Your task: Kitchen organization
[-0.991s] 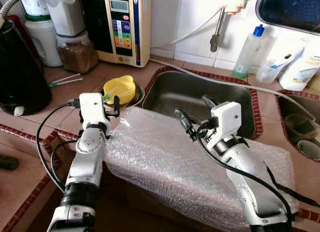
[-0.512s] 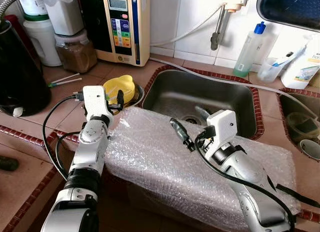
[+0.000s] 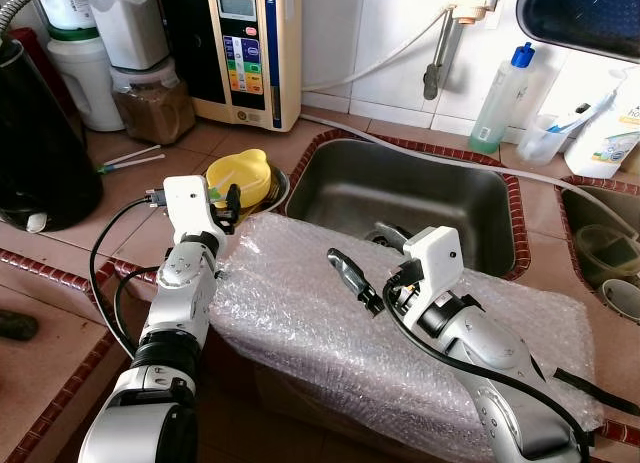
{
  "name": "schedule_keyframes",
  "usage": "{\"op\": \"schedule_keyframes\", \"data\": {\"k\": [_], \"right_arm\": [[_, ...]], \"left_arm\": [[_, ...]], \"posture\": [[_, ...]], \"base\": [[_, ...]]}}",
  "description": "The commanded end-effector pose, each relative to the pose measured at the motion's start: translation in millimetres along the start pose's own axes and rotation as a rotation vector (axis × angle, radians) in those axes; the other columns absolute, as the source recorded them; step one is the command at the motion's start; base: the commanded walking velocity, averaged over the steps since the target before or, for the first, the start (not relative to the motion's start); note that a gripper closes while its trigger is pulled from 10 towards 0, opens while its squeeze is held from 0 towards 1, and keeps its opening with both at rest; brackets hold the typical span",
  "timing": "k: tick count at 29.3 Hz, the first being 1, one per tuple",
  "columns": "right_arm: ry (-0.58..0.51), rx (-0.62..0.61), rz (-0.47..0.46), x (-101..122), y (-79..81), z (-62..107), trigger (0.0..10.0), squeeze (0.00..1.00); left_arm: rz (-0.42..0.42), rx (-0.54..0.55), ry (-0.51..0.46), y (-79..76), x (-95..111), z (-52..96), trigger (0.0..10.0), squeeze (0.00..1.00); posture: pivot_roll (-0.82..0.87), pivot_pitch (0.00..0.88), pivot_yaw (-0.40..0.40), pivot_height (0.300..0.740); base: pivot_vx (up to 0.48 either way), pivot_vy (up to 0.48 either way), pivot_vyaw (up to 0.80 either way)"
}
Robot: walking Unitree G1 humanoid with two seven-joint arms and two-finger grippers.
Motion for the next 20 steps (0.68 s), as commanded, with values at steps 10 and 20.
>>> {"op": "schedule_keyframes", "data": {"k": [10,20], "right_arm": [[-0.018,-0.012,0.022,6.0,-2.2,0.3,10.0,0.00],[-0.011,-0.005,0.019,3.3,-1.3,-0.6,10.0,0.00]], "left_arm": [[-0.002,-0.011,-0.027,-0.1,8.1,-4.8,0.0,0.00],[0.001,-0.009,-0.023,0.2,6.2,-3.6,0.0,0.00]], "posture": [[-0.03,0.000,0.000,0.740],[-0.03,0.000,0.000,0.740]], "base": [[0.000,0.000,0.00],[0.000,0.000,0.00]]}}
Point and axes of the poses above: a point about 5 cm out from each wrist's last joint towards the gripper, its own z axis pointing back from the gripper into the wrist, its own x axis along the axis of the wrist's last joint, y = z × x, the point moved 1 cm from there along -z, pointing out of the wrist towards the gripper, and after that the axes turned 11 degrees about z, right-handed, at the moved point
